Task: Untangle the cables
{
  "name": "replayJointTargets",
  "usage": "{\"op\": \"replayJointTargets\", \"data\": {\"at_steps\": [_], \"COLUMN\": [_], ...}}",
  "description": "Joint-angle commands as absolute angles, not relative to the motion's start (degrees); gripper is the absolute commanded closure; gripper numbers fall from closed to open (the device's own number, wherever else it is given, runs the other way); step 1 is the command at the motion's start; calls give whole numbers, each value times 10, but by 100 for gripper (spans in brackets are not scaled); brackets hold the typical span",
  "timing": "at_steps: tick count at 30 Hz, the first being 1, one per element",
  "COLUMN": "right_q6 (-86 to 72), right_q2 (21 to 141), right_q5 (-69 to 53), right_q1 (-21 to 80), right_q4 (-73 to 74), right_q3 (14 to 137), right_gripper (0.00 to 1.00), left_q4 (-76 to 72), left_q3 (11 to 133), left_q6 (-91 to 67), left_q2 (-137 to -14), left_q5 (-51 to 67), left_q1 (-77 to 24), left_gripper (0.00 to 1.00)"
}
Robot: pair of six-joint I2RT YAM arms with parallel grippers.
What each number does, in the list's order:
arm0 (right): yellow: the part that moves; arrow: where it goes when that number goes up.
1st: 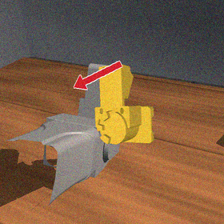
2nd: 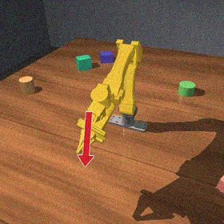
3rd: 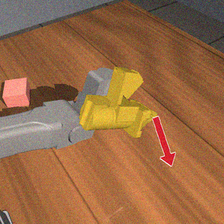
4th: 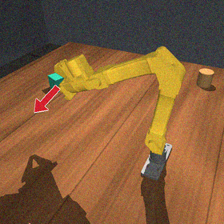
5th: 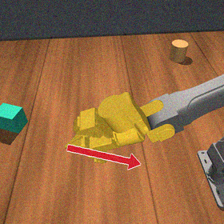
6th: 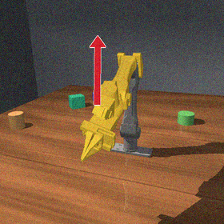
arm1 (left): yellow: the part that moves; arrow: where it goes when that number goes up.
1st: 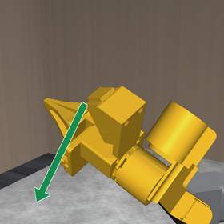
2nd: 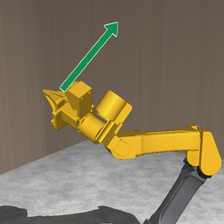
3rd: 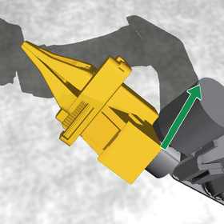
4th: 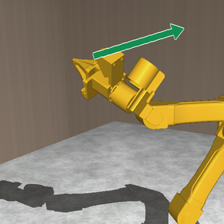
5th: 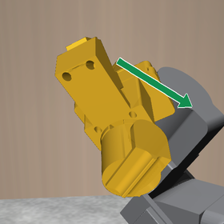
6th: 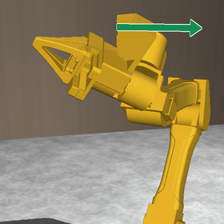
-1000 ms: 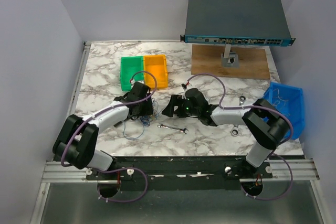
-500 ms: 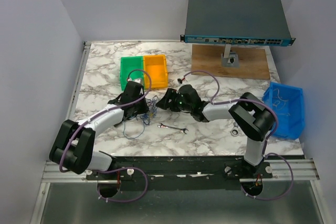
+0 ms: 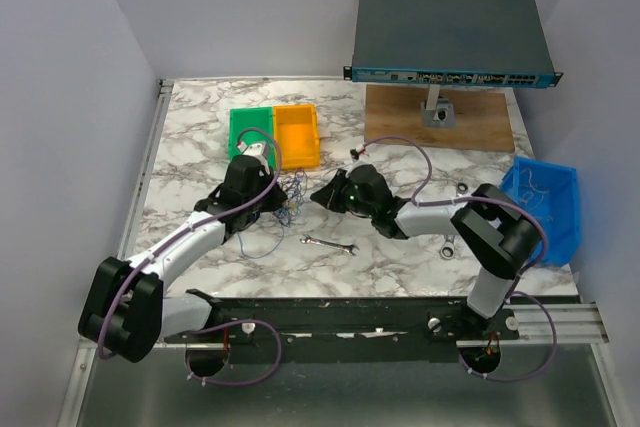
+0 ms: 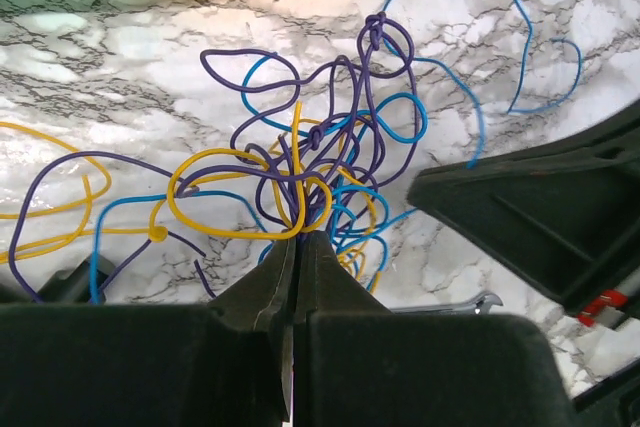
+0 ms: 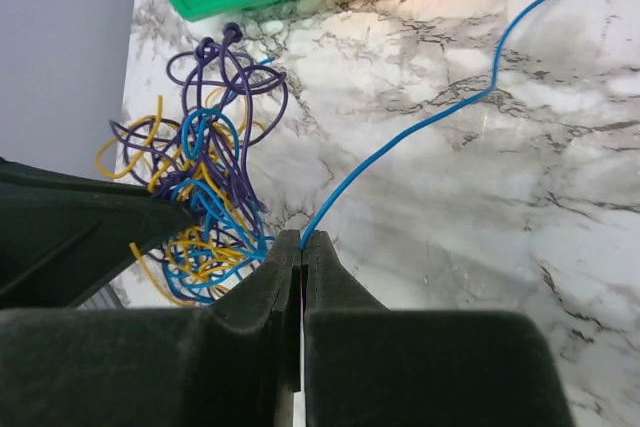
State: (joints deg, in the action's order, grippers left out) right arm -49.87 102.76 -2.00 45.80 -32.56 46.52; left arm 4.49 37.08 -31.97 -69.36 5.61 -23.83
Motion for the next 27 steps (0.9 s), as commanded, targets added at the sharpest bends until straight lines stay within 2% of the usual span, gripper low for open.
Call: {"op": "replayJointTargets", "data": {"at_steps": [1,6,10,19,24,27], "right_q6": [-505,-493,-489,-497,-470,-451], "right_q2": [984,952,880,650,559,511], "right_q5": [57,94,154,402,472,472], "right_q1": [461,455,445,394,368,367], "right_q4": [-323,-272,-212,75,166,183], "right_q3": [440,431,397,368,377,376], "right_gripper": [99,99,100,99,99,99], "left_q4": [3,-36,-25,46,91,129], "left_q3": [344,308,299,289,283,285], "left_q6": [-296,-300,-304,-363,-416,-449], "left_q2": [-673,-630,-605,-574,-550,-536], "left_q5": [5,4,-26,-163,-243,-291], "left_q1": [-237,-237,-237,-229,-216,-207], "left_gripper": [100,100,100,100,100,100]}}
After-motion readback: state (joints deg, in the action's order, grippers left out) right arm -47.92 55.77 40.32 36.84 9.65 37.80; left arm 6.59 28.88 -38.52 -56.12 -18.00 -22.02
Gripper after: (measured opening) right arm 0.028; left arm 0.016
